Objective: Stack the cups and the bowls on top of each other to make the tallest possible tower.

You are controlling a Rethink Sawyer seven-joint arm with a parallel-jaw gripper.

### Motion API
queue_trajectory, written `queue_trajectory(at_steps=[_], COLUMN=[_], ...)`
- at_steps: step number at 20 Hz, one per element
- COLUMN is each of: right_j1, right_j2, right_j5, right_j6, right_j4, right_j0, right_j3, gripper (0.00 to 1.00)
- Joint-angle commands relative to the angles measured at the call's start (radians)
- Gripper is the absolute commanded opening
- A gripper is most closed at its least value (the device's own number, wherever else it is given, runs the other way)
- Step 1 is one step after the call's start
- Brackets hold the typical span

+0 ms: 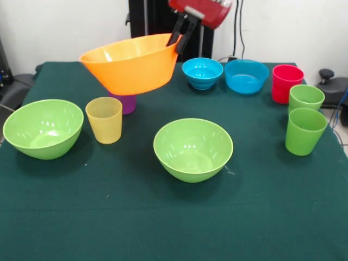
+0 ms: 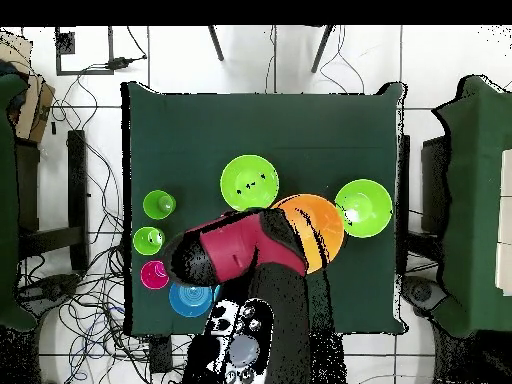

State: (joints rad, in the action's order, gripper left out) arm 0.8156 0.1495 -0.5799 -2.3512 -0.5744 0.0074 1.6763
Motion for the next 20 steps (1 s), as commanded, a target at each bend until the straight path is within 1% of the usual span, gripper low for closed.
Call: queue_trajectory(at_steps=[1,8,15,20], right_j1=[-0.073,-0.085,-0.084,-0.087], right_j2=[-0.130,-0.121,-0.105,-0.095], right_j5=[-0.038,-0.084,-0.111,-0.121], right_j6=[0.051,0.033,0.025,0.029], right_j4=[0.038,0.056,0.084,0.091], right_j0=[-0.028,-0.002,0.019,0.030], right_j3=[-0.092,-0.132,-0.139,-0.148], gripper=[0.00,0.00,0.00,0.00])
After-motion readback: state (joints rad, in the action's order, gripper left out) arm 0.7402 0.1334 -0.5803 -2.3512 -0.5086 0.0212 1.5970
